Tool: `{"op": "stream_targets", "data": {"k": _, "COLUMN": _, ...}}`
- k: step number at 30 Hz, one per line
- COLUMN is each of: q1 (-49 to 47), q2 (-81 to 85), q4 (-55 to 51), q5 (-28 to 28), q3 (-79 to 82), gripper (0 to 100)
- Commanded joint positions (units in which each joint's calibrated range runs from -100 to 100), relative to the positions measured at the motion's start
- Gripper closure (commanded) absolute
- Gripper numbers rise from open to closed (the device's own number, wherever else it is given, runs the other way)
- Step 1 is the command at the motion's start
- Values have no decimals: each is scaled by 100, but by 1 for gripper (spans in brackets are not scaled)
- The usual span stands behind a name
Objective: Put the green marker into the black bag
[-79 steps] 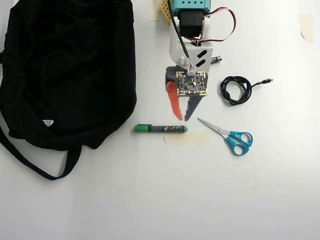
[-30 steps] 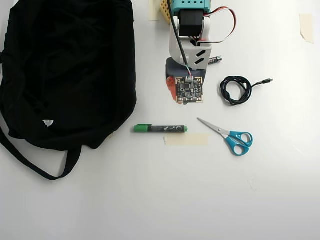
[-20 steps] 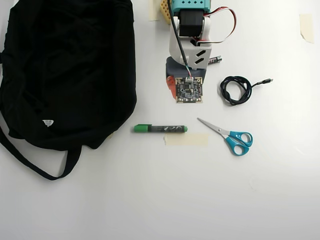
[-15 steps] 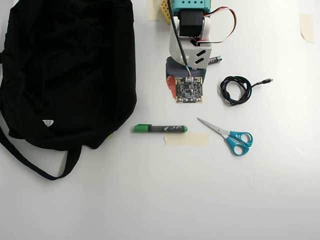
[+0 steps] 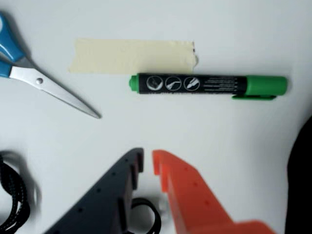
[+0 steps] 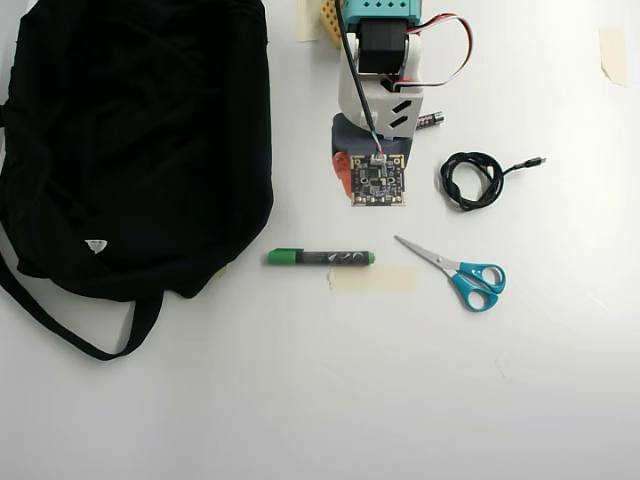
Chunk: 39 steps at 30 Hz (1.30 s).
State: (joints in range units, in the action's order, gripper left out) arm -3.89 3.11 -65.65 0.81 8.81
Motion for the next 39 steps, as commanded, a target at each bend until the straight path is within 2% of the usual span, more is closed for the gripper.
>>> {"op": "stream_targets", "data": {"k": 1, "q1": 0, "q2": 145, "q4": -41, "q5": 30, "q3": -180, "gripper": 98}}
{"op": "stream_targets", "data": {"k": 39, "q1": 270, "q2": 46, "q4": 725, "q5": -39, "q3": -261, "gripper": 98}}
